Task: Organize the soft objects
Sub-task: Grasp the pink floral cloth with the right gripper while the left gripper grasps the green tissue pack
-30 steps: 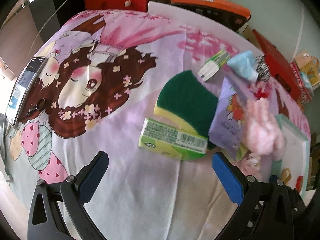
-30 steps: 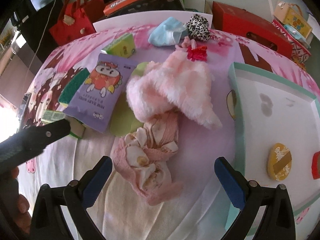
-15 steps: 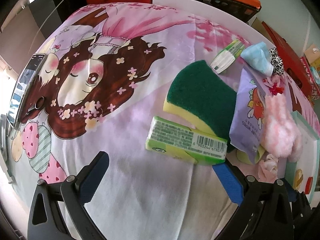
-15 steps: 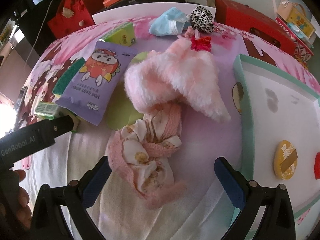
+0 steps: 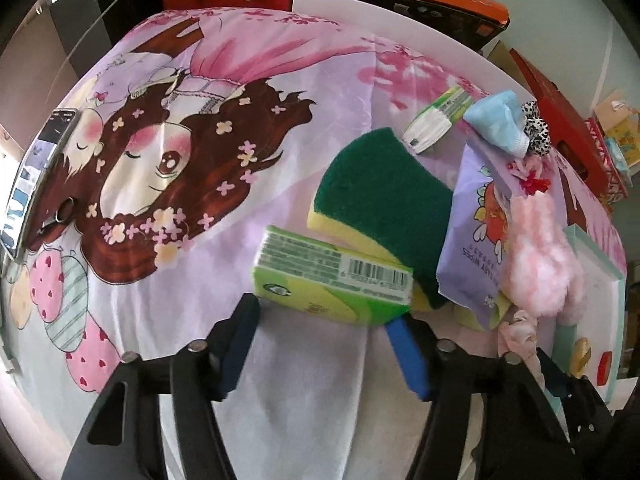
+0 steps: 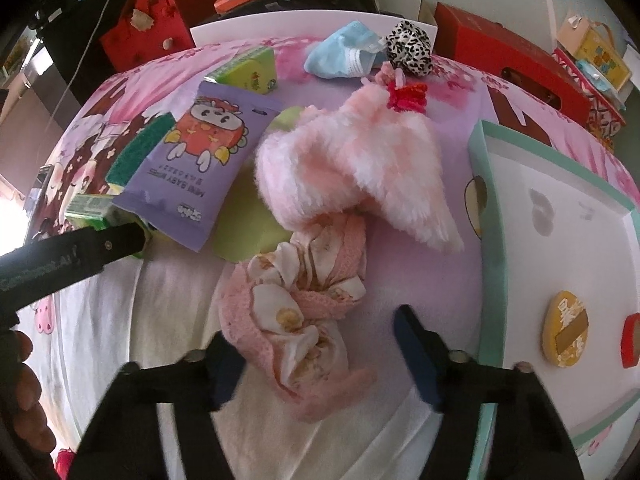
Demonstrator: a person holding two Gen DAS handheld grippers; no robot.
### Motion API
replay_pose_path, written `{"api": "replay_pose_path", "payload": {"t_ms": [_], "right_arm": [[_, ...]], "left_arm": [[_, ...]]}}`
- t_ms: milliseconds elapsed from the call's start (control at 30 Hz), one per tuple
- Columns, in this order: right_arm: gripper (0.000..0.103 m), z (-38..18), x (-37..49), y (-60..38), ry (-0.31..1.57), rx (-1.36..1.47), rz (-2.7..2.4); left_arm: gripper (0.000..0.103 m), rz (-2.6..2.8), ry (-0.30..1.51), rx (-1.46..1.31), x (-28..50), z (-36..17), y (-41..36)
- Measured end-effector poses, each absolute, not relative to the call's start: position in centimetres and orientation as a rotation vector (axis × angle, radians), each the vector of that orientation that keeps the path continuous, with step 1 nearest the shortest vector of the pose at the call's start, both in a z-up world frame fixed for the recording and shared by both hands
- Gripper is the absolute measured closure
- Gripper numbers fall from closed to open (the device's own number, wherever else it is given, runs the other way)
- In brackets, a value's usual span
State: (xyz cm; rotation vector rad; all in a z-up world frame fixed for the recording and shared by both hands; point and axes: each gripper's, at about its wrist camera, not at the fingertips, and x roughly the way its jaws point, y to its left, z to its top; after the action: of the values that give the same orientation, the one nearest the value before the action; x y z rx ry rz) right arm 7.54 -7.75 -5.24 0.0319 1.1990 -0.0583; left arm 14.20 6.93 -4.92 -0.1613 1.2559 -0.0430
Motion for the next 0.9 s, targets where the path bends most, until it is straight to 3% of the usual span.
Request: {"api": "replay_pose_path", "payload": {"t_ms": [167, 367, 900], "right_arm": [[0.06, -4.6, 7.3, -7.4, 1.198, 0.031, -0.044], [0.068, -4.8, 7.2, -7.4, 1.2, 0.027, -0.026], [0.068, -5.1, 7.3, -7.3, 1.208, 0.021, -0.022]], "left_arm": [[0.061, -0.052, 1.247, -0.163, 14.1, -4.8, 6.9], [0.068, -0.056, 1.245, -0.174, 13.6, -4.8, 7.2], [0.082, -0.063, 1.235, -0.254, 12.9, -4.3, 9.5]]}}
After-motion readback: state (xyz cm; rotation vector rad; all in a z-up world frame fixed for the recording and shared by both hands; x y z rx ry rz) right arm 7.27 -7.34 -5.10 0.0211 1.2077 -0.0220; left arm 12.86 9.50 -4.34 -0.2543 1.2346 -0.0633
